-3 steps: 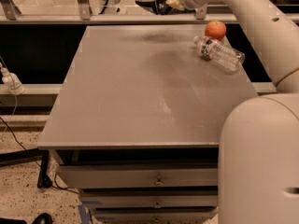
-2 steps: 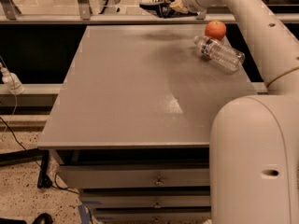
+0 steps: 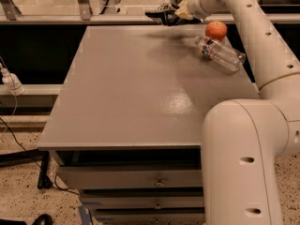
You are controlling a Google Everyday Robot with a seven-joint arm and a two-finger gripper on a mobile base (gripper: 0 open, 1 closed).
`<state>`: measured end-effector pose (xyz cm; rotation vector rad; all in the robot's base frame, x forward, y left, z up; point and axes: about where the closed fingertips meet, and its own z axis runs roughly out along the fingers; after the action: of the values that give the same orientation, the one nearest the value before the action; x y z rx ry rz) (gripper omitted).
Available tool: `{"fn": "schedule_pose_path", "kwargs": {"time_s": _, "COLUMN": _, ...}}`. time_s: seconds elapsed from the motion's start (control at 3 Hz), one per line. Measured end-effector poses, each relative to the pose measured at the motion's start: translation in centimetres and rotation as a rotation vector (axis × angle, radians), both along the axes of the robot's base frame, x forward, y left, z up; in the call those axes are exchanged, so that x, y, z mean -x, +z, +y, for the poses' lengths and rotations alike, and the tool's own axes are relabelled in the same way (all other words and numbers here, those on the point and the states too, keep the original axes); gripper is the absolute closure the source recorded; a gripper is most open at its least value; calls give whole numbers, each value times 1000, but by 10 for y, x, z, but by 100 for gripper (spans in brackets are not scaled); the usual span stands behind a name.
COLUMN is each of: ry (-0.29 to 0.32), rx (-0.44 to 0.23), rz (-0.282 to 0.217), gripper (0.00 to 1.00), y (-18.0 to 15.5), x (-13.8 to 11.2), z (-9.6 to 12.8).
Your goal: Move blue chip bag near apple
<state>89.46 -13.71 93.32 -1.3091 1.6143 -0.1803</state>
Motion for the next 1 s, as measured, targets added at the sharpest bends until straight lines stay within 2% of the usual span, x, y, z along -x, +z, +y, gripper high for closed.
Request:
{"fn": "schedule_pose_path", "kwargs": {"time_s": 0.33, "ry": -1, "rx": 25, "rz": 22, "gripper": 100, "y": -1, "x": 5, "z": -5}}
{"fn": "schedule_pose_path", "kwargs": {"time_s": 1.0, "ry": 21, "rx": 27, "rz": 58, "gripper": 100, "y": -12, "x": 9, "z": -3}}
